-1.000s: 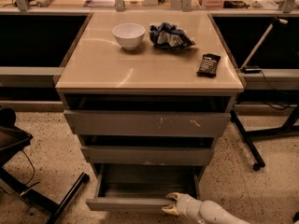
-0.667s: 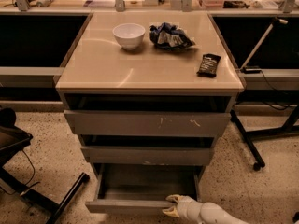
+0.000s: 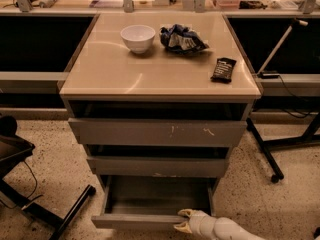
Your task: Open bottom drawer
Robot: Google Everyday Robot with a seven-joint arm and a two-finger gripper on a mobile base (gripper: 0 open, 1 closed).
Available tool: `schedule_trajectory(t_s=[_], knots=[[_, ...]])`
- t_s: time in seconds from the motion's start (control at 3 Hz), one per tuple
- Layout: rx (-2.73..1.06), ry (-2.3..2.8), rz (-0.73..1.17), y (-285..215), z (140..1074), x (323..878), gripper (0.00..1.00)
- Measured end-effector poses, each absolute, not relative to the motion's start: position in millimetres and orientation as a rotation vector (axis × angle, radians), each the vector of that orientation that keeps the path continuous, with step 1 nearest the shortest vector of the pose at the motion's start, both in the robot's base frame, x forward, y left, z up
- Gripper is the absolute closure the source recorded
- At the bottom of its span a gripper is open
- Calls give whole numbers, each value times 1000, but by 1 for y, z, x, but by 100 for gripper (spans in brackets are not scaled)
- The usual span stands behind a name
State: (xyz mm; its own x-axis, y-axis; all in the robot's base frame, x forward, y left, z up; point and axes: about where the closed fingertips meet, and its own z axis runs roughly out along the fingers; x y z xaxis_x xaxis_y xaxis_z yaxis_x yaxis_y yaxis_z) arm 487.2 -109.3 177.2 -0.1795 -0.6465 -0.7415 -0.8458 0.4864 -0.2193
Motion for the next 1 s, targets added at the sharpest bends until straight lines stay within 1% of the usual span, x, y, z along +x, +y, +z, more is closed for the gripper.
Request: schedule_trajectory(t_s=[0.33, 0.67, 1.0], knots=[[-1263, 1890, 337, -97, 176, 469, 100], [-1263, 1890, 337, -97, 180, 469, 100], [-1262, 1887, 336, -100, 176, 453, 100]])
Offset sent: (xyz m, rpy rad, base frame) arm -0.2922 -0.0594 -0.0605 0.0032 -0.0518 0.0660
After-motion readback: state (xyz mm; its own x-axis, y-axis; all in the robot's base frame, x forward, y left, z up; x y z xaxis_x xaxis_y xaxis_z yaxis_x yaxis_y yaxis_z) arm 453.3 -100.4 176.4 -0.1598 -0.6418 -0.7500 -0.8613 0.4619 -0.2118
